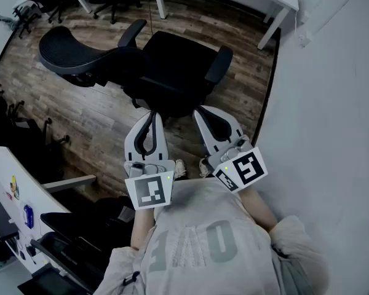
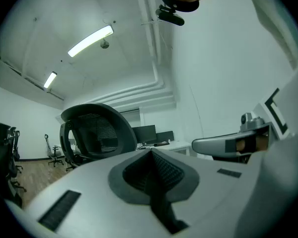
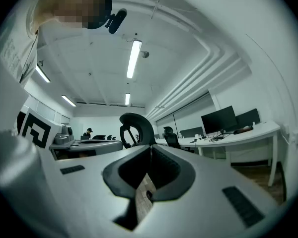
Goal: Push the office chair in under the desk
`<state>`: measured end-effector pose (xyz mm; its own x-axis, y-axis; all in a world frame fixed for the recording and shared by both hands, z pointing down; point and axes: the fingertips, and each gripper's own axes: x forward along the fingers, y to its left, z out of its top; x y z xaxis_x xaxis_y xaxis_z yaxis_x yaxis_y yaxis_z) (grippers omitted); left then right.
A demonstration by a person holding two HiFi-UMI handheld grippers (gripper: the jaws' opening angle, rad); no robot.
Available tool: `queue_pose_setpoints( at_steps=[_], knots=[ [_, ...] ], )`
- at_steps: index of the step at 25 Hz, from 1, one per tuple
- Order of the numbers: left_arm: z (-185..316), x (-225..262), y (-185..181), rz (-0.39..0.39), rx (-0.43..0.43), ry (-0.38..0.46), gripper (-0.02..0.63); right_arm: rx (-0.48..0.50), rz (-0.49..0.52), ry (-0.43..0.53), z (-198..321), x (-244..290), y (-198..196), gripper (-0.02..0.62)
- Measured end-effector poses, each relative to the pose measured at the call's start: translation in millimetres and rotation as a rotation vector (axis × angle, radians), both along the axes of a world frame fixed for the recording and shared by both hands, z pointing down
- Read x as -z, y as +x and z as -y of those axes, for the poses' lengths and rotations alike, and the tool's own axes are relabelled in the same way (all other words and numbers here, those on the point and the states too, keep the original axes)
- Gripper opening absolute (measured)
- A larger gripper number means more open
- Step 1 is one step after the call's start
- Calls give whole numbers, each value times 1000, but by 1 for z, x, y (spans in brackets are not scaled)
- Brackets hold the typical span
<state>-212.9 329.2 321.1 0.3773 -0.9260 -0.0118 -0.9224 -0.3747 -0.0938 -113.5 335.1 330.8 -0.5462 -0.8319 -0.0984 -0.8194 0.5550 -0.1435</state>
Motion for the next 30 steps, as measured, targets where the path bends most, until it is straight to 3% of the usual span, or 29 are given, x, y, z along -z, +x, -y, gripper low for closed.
queue_pose_setpoints(
  at_steps=[17, 20, 23, 26, 30],
  knots=[
    [9, -3, -41, -42, 31, -4, 17, 26, -34, 21, 7, 5, -29, 29],
    [16, -5, -53, -54, 25, -3, 17, 46, -97, 36, 14, 4, -41, 31],
    [21, -22, -69, -88, 52, -77, 17, 67, -159, 58, 23, 2, -51, 37],
    [28, -39, -83, -98, 86, -130, 17, 121, -176, 59, 37, 5, -57, 174],
    [52, -24, -84, -24, 78, -58, 17, 231, -203, 44, 54, -5, -68, 227]
  ],
)
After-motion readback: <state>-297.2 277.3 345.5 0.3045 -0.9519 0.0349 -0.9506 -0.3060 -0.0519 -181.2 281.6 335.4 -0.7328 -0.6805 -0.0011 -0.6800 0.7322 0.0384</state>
